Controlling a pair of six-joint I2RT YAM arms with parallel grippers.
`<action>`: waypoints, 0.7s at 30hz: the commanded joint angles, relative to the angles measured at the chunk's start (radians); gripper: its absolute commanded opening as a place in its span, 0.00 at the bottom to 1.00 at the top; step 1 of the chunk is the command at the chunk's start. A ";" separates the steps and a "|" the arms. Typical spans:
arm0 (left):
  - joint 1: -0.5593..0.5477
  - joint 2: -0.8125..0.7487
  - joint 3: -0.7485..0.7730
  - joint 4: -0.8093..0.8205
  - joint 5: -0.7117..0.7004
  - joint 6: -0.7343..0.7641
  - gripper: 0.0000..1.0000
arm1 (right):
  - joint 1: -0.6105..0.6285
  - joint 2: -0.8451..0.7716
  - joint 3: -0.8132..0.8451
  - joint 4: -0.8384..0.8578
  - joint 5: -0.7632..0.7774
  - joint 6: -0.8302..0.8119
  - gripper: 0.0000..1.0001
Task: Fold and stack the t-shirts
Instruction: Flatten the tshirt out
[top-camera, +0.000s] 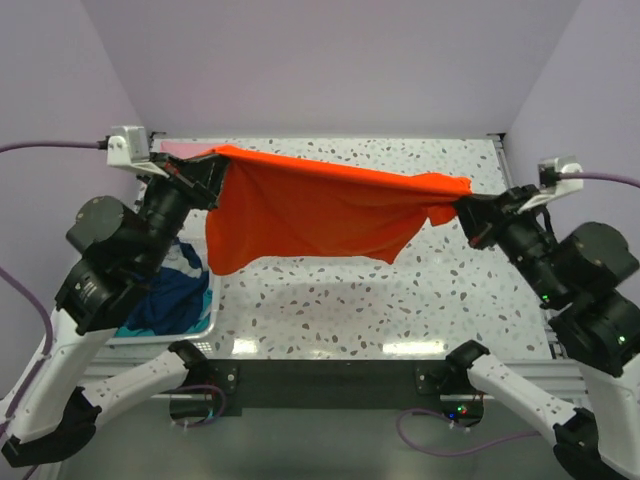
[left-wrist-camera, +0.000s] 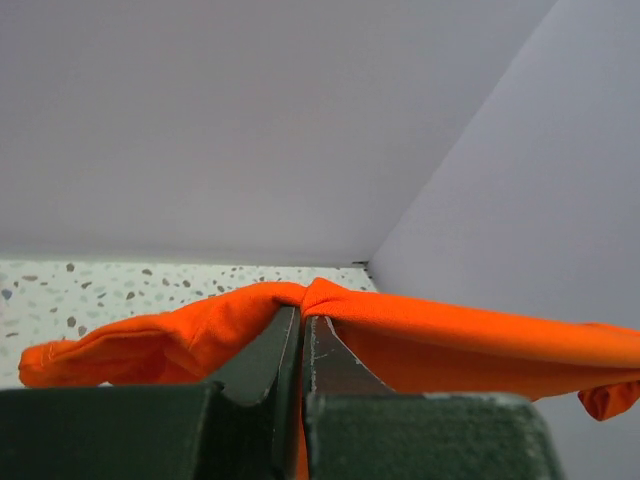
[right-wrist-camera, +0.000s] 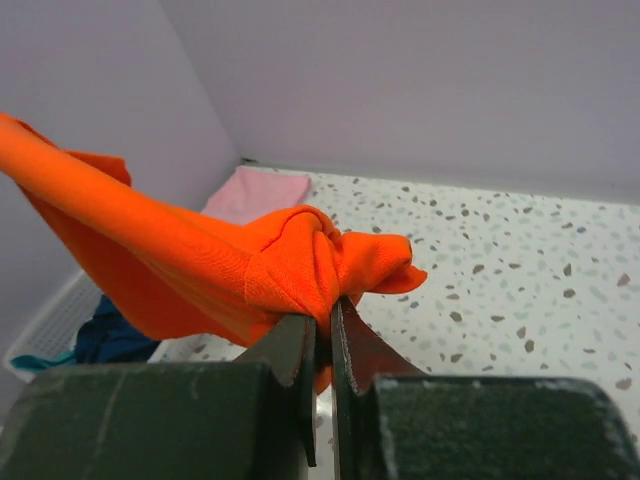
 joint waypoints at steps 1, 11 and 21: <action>0.004 -0.027 0.073 0.041 0.065 0.050 0.00 | -0.006 -0.029 0.096 -0.044 -0.118 -0.022 0.00; 0.006 0.083 0.121 0.004 0.054 0.064 0.00 | -0.005 0.055 0.135 -0.104 0.113 -0.051 0.00; 0.134 0.615 0.127 -0.051 0.024 0.001 0.02 | -0.284 0.420 -0.089 0.064 0.103 -0.040 0.00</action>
